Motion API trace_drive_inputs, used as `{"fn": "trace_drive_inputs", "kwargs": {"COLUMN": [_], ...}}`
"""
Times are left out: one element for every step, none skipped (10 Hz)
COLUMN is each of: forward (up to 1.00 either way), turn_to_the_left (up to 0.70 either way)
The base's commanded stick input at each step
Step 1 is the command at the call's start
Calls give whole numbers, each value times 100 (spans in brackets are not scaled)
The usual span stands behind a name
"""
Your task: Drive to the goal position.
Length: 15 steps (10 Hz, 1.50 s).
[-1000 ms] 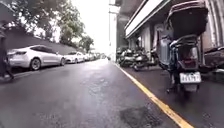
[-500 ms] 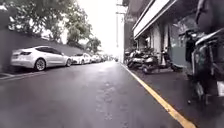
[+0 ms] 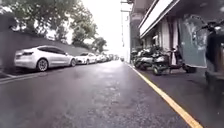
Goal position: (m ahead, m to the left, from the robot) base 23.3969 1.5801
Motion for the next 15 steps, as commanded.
{"fn": "trace_drive_inputs", "kwargs": {"forward": [69,69,69,69,69,69,69,69,69,69,69,69,69,69,69], "turn_to_the_left": [1,0,-7,-12,-12,-12,-7,-2,0,1,1,1,1,1,1]}}
